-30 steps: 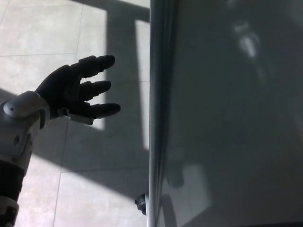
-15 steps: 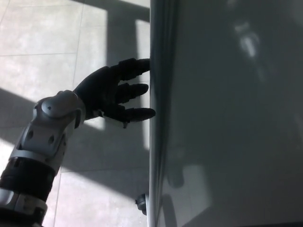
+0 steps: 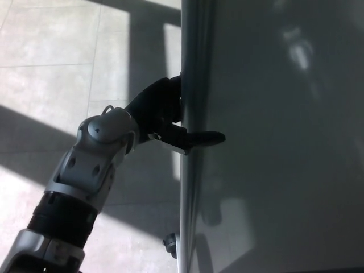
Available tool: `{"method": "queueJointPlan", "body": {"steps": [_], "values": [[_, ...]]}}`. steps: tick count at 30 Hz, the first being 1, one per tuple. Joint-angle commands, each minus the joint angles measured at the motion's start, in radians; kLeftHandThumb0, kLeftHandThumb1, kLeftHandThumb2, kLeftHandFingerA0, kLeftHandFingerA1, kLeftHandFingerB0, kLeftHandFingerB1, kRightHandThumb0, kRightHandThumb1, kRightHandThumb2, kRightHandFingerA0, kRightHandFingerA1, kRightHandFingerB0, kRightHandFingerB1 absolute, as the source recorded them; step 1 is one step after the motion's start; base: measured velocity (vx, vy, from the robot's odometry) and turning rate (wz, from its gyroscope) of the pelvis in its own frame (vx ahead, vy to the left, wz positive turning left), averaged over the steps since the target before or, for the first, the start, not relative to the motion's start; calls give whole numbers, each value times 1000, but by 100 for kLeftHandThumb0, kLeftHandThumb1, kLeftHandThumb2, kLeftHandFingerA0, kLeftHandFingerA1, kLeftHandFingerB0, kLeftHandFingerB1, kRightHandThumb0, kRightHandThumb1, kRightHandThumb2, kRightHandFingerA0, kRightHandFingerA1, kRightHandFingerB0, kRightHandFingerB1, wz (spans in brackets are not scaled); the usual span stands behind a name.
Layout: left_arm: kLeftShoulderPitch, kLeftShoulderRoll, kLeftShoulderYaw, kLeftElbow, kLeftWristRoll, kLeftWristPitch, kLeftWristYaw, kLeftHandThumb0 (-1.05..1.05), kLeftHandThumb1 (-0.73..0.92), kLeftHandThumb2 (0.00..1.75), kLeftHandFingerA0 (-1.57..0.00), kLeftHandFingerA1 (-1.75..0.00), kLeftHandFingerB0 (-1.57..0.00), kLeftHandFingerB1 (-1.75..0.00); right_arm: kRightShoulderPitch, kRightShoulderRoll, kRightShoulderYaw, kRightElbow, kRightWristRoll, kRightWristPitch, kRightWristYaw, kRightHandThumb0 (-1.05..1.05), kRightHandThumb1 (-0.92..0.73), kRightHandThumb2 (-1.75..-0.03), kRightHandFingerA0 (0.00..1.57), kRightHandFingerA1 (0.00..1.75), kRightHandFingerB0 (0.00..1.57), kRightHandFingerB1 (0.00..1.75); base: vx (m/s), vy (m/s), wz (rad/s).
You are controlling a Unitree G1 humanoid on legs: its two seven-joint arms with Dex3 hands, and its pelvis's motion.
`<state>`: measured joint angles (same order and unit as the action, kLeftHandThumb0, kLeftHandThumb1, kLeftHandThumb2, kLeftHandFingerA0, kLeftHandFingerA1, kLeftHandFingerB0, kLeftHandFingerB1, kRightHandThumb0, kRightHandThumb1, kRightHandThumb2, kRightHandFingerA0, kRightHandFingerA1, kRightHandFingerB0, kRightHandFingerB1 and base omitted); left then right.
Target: A white board is being place on the right hand side and parallel to the robot and the robot uses its left hand to grab on the leftside of the whiteboard and drag the whiteboard from the right hand side to the left hand side
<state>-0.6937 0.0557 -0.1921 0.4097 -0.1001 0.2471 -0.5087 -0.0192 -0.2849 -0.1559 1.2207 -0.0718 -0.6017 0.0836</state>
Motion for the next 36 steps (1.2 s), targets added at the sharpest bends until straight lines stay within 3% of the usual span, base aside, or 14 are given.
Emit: {"method": "queueJointPlan", "body": {"steps": [1,2,3,6,7,8,9,10,12,13,19,27,31,36], "values": [[-2,-35,-3,-1,-17,41,-20,-61,42,53,-8,-29,0,-9,0,-13,8,3,-1,4,-10,-56,-63,-72,90,85,48,64,0,0,0],[-3,-47,1,-3,-22,56,-13,-56,35,72,-6,-33,0,-11,3,-13,9,2,1,12,-6,-56,-64,-71,89,83,48,63,0,0,0],[-4,-51,2,-8,-17,64,-5,-61,41,54,-12,-31,0,-15,2,-12,10,1,2,13,-6,-56,-64,-71,89,83,48,62,0,0,0],[1,-63,-11,-3,10,26,13,-61,45,54,-26,-35,0,-21,1,-12,11,0,6,7,1,-55,-63,-72,89,86,48,64,0,0,0],[10,-72,-7,4,10,5,26,-61,41,75,-29,-47,-2,-24,0,-11,7,1,13,9,9,-54,-63,-72,90,86,48,63,0,0,0],[14,-76,-5,7,10,-2,31,-61,41,75,-29,-47,-2,-24,0,-12,7,1,15,9,12,-54,-63,-72,90,86,48,63,0,0,0],[27,-86,1,11,15,-27,56,-47,58,58,-59,-41,-23,-29,2,-12,10,0,11,-2,10,-54,-63,-72,90,85,49,64,0,0,0],[35,-89,9,26,7,-59,47,-38,65,62,-89,-49,-58,-39,-1,-12,7,5,14,3,11,-57,-64,-71,89,84,50,64,0,0,0],[30,-93,13,33,7,-69,47,-38,65,62,-89,-49,-58,-39,-4,-15,5,5,16,4,12,-57,-64,-71,89,84,50,64,0,0,0],[33,-92,24,45,-5,-83,36,-19,75,63,-102,-52,-82,-48,-4,-17,8,3,12,3,7,-57,-63,-72,90,84,49,65,0,0,0],[34,-89,75,61,-37,-45,18,-11,71,67,-106,-63,-101,-61,-9,-16,-1,0,26,-4,28,-55,-62,-74,93,87,51,65,0,0,0],[52,-1,85,32,-41,-24,-74,-18,73,64,-105,-52,-100,-57,-15,-21,4,0,14,8,22,-56,-63,-73,94,87,50,65,0,0,0],[47,69,89,55,-60,-35,-159,-34,67,60,-104,-50,-98,-56,-14,-20,0,-1,21,3,35,-55,-63,-73,93,87,51,64,0,0,0],[14,166,87,75,-93,27,-289,-16,65,60,-104,-49,-107,-55,-23,-19,-8,0,28,11,46,-57,-63,-73,93,89,52,65,0,0,0]]}}
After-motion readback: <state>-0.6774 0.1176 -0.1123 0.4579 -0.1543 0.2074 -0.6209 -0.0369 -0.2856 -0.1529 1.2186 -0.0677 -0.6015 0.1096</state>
